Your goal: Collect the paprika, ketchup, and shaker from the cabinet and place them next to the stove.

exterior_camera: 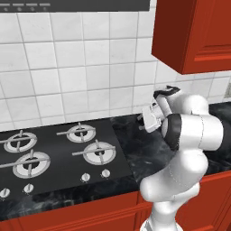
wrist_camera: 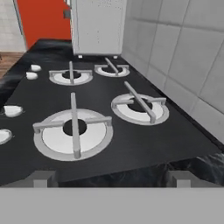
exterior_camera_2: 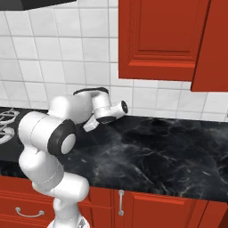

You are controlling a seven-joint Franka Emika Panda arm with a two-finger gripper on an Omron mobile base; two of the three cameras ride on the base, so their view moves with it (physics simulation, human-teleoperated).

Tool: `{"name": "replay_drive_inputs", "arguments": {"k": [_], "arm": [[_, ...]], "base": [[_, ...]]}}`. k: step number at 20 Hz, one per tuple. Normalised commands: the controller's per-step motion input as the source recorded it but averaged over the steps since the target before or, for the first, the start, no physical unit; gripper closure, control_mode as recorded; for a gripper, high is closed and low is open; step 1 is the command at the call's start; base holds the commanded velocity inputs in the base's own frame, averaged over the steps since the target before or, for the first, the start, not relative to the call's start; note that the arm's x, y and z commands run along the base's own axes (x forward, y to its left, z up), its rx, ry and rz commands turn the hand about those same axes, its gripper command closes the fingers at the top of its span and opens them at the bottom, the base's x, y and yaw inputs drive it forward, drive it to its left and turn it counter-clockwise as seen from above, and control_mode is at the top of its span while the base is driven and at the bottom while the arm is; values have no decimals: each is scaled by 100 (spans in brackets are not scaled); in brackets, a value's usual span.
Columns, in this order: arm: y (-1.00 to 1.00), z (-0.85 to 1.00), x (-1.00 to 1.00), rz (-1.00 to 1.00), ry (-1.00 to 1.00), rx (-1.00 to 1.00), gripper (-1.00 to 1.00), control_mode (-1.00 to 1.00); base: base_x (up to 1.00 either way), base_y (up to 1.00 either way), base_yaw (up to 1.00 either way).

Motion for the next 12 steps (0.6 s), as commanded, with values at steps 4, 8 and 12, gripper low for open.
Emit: {"name": "replay_drive_inputs", "arguments": {"k": [4, 8, 12], "arm": [[10, 86, -71, -1, 0, 0, -100, -100], [42, 69, -64, -8, 8, 0, -100, -100], [40, 64, -59, -12, 13, 0, -100, -100]], "base": [[0, 0, 0], [0, 0, 0], [0, 0, 0]]}}
